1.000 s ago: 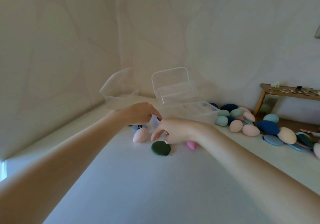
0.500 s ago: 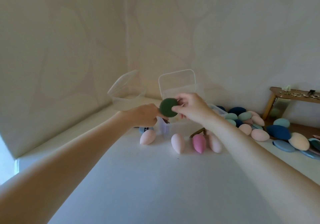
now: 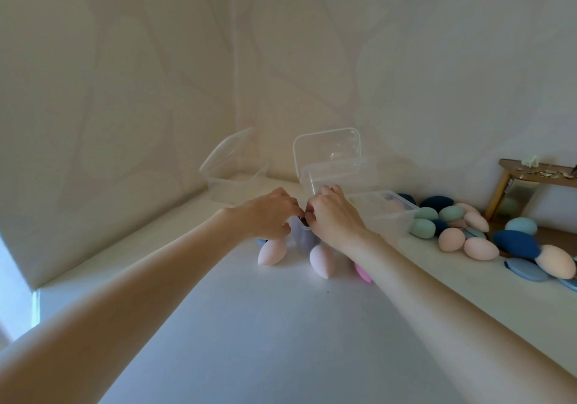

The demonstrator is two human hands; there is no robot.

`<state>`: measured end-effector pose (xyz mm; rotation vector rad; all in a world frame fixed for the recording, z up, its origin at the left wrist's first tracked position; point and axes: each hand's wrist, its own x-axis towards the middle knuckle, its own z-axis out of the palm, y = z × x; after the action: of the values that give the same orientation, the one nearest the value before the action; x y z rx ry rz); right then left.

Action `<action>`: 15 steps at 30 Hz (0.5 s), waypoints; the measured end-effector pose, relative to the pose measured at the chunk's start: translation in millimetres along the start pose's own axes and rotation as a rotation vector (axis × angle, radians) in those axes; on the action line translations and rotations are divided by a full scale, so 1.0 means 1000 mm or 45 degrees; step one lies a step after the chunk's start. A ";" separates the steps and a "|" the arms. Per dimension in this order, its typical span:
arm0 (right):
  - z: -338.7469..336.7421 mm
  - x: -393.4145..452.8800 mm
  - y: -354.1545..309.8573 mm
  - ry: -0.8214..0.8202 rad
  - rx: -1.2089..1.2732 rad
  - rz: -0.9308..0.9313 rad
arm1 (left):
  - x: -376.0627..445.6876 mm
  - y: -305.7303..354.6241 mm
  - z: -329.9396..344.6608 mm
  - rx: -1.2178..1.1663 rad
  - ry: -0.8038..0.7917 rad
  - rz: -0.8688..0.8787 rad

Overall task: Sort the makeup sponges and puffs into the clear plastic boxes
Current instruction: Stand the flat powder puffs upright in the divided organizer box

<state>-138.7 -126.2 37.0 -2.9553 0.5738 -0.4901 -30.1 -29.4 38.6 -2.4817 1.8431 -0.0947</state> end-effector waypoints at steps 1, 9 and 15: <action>-0.001 0.000 0.001 -0.032 -0.004 0.009 | 0.000 0.000 0.001 0.001 0.002 -0.005; -0.012 0.002 0.008 0.019 0.254 0.195 | -0.009 -0.003 -0.005 -0.563 0.220 -0.144; -0.016 0.001 0.004 -0.106 0.249 0.212 | -0.023 -0.034 0.013 -0.567 0.230 -0.535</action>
<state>-144.6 -131.1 52.0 -2.7008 0.7113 -0.3813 -3.7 2.4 27.5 -3.2398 1.4927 0.0918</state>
